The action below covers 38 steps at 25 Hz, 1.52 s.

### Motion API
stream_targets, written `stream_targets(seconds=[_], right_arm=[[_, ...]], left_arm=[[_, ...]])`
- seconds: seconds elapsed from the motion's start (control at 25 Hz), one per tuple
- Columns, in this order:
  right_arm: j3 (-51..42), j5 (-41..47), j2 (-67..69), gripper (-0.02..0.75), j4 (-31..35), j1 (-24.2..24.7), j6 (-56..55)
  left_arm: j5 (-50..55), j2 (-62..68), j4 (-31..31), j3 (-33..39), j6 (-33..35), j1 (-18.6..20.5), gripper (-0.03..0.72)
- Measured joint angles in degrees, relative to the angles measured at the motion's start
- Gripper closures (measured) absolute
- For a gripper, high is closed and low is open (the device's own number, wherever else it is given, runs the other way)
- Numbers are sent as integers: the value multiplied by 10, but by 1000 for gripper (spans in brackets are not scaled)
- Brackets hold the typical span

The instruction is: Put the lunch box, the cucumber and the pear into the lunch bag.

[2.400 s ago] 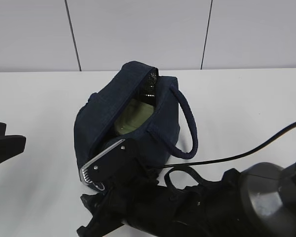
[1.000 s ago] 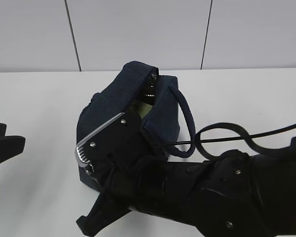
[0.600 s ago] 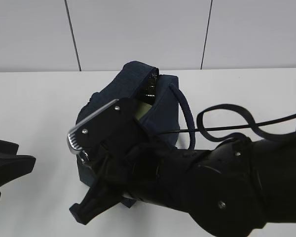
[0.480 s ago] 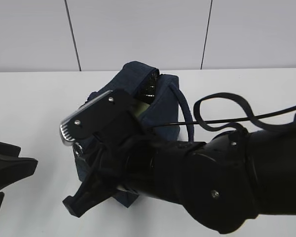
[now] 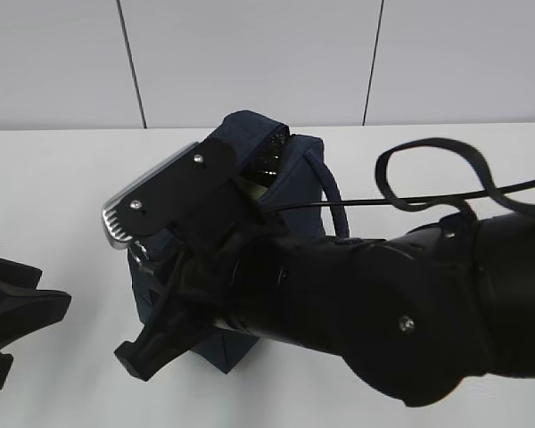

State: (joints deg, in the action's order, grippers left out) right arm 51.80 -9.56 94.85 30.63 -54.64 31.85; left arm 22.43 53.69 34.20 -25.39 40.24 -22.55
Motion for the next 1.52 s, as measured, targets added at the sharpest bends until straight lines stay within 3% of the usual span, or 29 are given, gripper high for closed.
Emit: stream_targets(seconds=[0.28,0.52,0.64,0.84,0.96,1.52], right_arm=[[0,-1,-16,738,108,0,114],[0,-15,-16,738,185,0,184],[0,-15,-17,738,190,0,189],[0,-15,-17,738,192,0,190],[0,-15,-17,738,192,0,190],[0,-15,-17,738,192,0,192]], left_arm=[[16,64,0,-43,22,0,410],[25,144,13,-91,93,0,411],[24,185,80,-93,194,0,411],[26,243,278,-94,424,1,412],[19,268,336,-94,486,6,412],[-12,297,360,-97,555,15,412]])
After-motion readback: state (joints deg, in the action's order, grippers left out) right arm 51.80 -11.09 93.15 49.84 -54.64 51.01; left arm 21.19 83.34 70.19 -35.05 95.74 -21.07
